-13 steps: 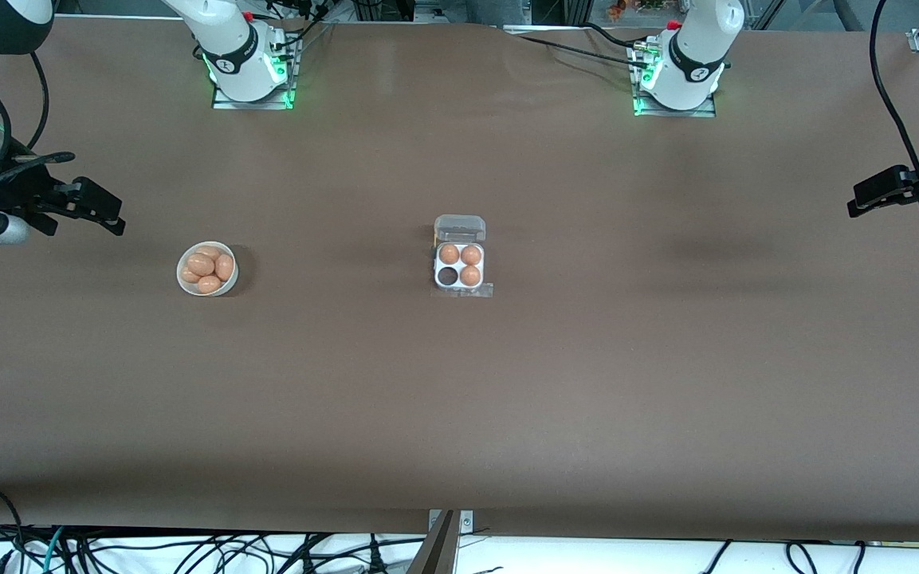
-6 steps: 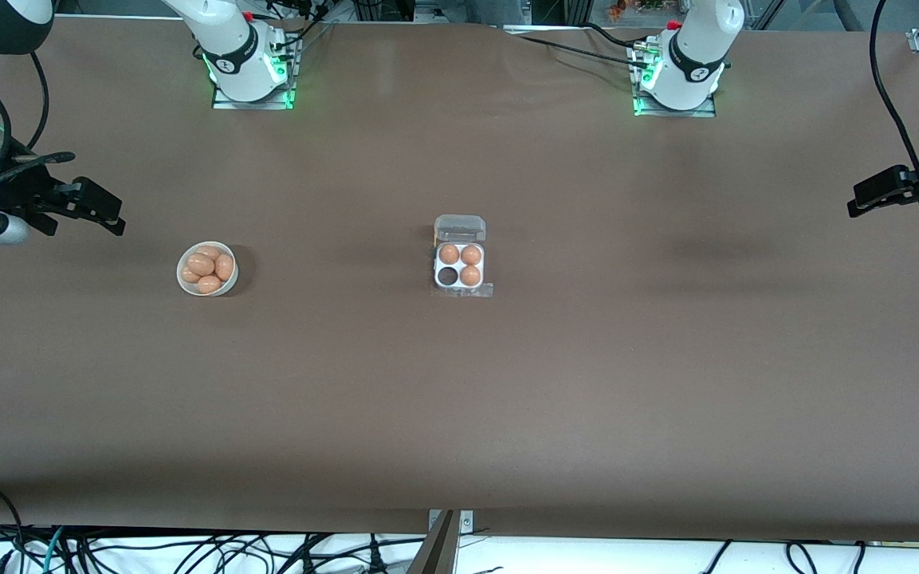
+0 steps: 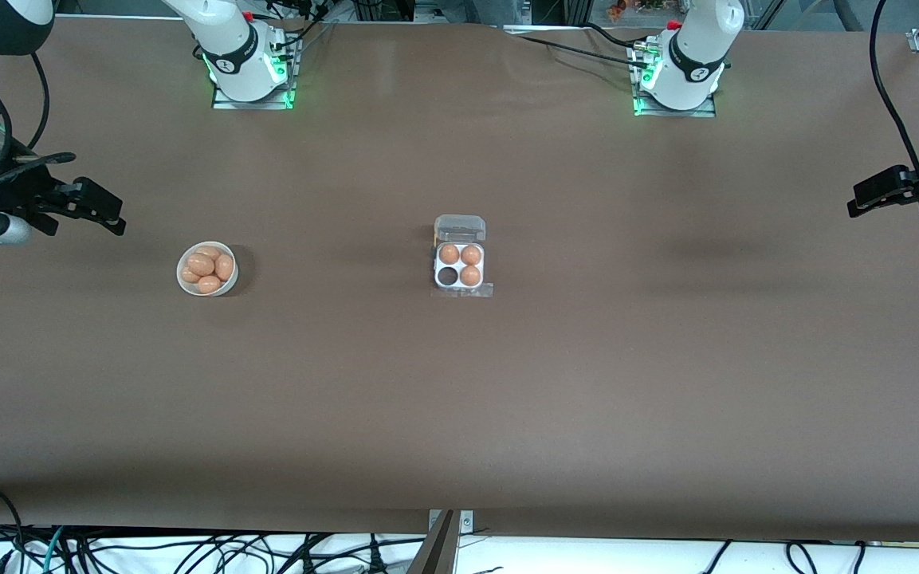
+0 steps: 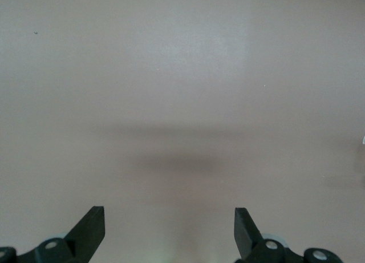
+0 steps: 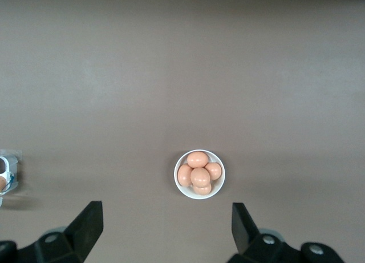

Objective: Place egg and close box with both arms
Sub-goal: 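Move the right gripper over the white bowl of eggs and lower, then grasp one brown egg from the bowl with the right gripper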

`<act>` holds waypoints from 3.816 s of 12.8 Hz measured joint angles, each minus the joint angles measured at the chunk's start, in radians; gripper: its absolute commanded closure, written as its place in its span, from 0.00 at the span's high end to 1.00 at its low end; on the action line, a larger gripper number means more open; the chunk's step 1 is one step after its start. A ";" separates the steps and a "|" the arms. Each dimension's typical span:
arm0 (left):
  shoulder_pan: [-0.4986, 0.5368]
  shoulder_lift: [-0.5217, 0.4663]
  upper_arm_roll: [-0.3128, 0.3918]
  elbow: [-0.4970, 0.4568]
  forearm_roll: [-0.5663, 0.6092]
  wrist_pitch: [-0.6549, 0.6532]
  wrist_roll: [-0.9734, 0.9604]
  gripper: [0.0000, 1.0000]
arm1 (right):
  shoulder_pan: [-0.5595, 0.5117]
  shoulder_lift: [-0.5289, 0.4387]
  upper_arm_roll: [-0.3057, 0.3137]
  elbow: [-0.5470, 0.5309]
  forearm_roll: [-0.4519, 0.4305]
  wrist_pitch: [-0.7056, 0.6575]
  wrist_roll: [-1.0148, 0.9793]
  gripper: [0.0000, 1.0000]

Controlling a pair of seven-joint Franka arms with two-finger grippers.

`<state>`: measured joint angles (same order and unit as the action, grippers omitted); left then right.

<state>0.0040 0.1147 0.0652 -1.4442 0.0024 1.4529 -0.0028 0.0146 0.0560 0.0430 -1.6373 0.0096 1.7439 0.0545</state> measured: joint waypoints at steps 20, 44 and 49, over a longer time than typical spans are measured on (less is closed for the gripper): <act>0.000 0.000 0.000 0.000 0.019 0.000 0.000 1.00 | -0.016 0.212 -0.043 -0.610 -0.026 0.741 -0.028 1.00; 0.001 0.000 0.006 0.001 0.019 0.000 0.000 1.00 | -0.014 0.233 -0.033 -0.604 -0.026 0.700 -0.044 0.35; 0.001 0.000 0.006 0.001 0.019 0.000 0.000 1.00 | -0.012 0.233 -0.029 -0.536 -0.026 0.607 -0.045 0.33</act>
<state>0.0048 0.1147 0.0711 -1.4429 0.0211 1.4527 -0.0028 0.0030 0.2889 0.0138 -2.1735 -0.0165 2.3505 0.0096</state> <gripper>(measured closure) 0.000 0.537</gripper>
